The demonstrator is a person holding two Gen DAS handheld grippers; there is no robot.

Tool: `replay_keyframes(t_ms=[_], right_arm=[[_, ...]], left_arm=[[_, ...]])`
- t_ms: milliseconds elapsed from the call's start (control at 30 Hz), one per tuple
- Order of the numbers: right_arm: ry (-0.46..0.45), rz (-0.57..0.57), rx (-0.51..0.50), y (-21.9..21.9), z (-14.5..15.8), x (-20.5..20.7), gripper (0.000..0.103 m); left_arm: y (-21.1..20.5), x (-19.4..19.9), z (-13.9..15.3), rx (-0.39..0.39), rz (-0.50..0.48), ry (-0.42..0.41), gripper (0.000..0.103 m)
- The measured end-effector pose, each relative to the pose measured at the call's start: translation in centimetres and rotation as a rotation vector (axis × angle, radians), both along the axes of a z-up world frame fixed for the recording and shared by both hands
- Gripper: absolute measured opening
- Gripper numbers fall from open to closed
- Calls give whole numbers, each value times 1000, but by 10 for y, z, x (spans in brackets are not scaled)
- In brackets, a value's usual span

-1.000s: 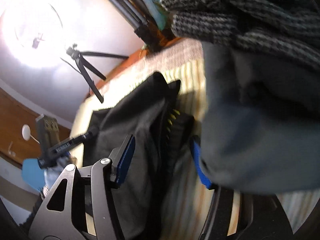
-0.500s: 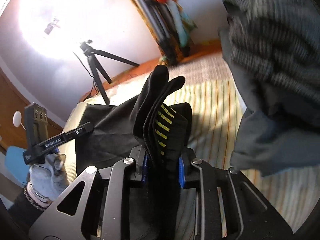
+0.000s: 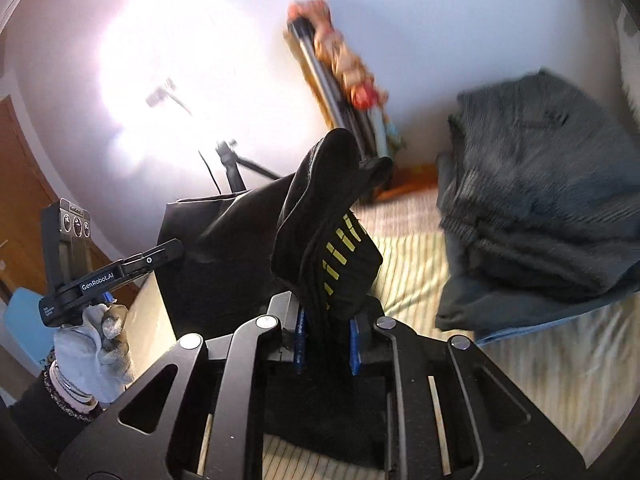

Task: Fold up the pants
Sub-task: 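Lift the folded shorts with both grippers and carry them toward the clothes stack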

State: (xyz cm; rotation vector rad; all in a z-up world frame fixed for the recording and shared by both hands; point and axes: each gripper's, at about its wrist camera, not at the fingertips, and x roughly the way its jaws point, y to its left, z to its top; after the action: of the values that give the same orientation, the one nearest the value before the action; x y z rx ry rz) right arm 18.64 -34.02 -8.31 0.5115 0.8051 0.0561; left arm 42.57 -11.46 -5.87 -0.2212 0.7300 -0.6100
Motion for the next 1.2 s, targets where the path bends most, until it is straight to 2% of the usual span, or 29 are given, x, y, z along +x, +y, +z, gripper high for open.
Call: replay_keyframes(t_ms=[200,367,700,967,1200], right_arm=[[-63,-43,-57,-29,49,-15,16],[-92,-86,-121,-59,84,-27,16],[-99,-167,-192,-130,123,-37,15],[-63,-193,-205,-193,121,-25,15],[13,-205,-169,-240,76,16,15]], left_arm=[[-43,-6,41,-7,-75,-92,4],[-79,-2,65,-46,-130,-120,4],[-154,21,94,-83,-198,-148,4],[-198,60,92,-86,-213,-128,4],[-236,110,65,-35,-193,-87,4]])
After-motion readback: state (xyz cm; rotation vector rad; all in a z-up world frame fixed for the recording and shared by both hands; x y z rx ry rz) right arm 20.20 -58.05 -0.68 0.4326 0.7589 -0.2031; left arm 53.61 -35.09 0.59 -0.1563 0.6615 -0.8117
